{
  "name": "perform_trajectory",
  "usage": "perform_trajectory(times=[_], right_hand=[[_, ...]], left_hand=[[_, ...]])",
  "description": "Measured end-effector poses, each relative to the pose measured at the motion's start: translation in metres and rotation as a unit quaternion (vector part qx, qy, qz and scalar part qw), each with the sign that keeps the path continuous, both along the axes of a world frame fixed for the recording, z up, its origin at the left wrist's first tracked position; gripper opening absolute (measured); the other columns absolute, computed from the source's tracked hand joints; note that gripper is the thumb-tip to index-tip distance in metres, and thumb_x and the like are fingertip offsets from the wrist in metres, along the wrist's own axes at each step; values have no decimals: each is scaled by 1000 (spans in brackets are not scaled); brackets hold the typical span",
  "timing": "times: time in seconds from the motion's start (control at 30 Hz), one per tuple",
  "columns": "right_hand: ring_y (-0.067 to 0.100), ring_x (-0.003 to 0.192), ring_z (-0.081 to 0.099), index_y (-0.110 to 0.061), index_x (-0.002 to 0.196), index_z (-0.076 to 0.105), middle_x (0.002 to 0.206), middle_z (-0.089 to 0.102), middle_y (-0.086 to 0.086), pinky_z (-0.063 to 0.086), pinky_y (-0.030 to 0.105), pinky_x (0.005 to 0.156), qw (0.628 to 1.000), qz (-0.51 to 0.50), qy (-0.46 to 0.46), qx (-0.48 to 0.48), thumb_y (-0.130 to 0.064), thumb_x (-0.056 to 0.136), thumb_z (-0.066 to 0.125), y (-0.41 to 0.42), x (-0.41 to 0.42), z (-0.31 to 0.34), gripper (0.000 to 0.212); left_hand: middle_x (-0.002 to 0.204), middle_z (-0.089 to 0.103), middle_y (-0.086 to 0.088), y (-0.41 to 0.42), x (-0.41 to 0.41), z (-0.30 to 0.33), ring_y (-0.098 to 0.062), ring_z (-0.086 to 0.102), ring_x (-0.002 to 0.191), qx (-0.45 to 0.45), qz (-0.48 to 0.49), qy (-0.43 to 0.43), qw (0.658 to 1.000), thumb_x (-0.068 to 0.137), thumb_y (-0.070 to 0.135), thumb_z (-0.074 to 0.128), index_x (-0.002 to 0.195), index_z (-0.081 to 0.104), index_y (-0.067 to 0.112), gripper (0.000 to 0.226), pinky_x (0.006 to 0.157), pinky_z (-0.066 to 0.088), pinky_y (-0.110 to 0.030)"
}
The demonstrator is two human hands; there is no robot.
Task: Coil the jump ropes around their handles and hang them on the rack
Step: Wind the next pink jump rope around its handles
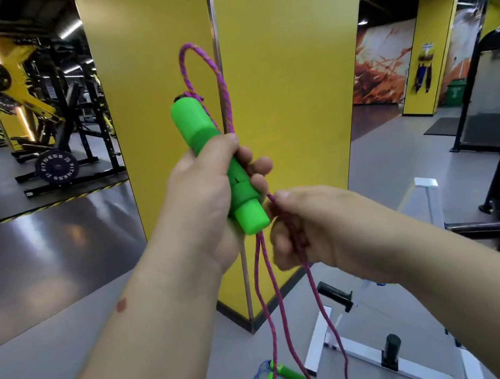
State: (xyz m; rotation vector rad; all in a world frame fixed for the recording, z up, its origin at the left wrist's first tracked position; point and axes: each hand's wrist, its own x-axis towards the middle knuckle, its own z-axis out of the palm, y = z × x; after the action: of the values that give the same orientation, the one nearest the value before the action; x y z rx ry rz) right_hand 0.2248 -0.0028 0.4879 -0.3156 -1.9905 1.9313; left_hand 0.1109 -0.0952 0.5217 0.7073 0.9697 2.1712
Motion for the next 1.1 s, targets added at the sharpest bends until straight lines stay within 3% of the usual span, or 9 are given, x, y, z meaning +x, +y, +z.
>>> perform_trajectory(times=[0.17, 0.33, 0.47, 0.57, 0.67, 0.73, 0.87, 1.0, 1.1], right_hand=[[14, 51, 26, -11, 92, 57, 58, 36, -1, 21, 25, 46, 989, -61, 132, 0, -23, 107, 39, 3, -1, 30, 27], [12, 52, 42, -10, 102, 61, 62, 50, -1, 37, 25, 47, 978, -114, 177, 3, -19, 108, 38, 13, -29, 58, 25], [13, 56, 54, -8, 104, 64, 68, 57, 2, 46, 26, 53, 977, -157, 131, 58, -24, 105, 45, 18, -29, 43, 25], [9, 50, 54, -11, 103, 64, 67, 56, 1, 47, 26, 55, 991, -115, 74, 1, -34, 104, 46, 14, -22, 20, 29], [19, 54, 51, -18, 91, 61, 63, 54, 2, 48, 32, 58, 999, -15, 3, -36, -37, 105, 43, 5, -9, 4, 30], [19, 50, 40, -18, 82, 61, 60, 44, 4, 38, 29, 51, 1000, -12, -6, 2, -31, 106, 42, 3, -1, 3, 34], [12, 46, 24, -13, 86, 55, 55, 33, -1, 18, 21, 44, 993, -76, 92, -1, -22, 107, 39, 3, -2, 22, 28], [11, 48, 32, -11, 97, 54, 58, 39, -2, 26, 21, 42, 978, -117, 162, -60, -21, 107, 39, 12, -24, 44, 21], [12, 52, 47, -11, 97, 58, 63, 50, -1, 42, 23, 48, 975, -145, 161, -49, -21, 107, 41, 19, -30, 44, 22]], left_hand=[[91, 77, -11, -1, 7, -19, -26, 78, 81, -36, -8, -12, 999, 103, 14, 56, 114, 50, 9, 14, 42, 45, -19], [76, 71, -8, -1, 46, -49, -25, 74, 68, -81, -81, -2, 993, 100, 12, 57, 105, 54, 11, 6, 41, 43, -21], [65, 54, -3, 2, 41, -39, -15, 53, 51, -47, -45, -35, 997, 99, 10, 57, 89, 52, 10, 11, 40, 40, -21], [64, 55, -2, 3, 25, -18, -13, 55, 51, -12, -43, -66, 997, 100, 11, 57, 79, 56, 8, 21, 40, 41, -18], [71, 57, -3, 4, 12, -3, -15, 64, 56, 9, -19, -67, 998, 100, 13, 59, 92, 53, 8, 12, 42, 44, -19], [77, 63, -6, 5, 7, -3, -18, 71, 64, 12, 2, -58, 998, 101, 14, 58, 100, 54, 6, 9, 42, 45, -20], [102, 74, -15, 5, 18, -27, -22, 75, 72, -44, 30, -27, 998, 102, 14, 57, 104, 54, 13, 4, 46, 47, -22], [84, 74, -6, 1, 49, -55, -22, 74, 70, -73, -44, -7, 996, 100, 12, 56, 104, 57, 15, 5, 43, 44, -23], [68, 63, -4, 2, 51, -54, -17, 60, 56, -75, -43, 6, 996, 99, 9, 57, 96, 53, 12, 5, 41, 41, -22]])
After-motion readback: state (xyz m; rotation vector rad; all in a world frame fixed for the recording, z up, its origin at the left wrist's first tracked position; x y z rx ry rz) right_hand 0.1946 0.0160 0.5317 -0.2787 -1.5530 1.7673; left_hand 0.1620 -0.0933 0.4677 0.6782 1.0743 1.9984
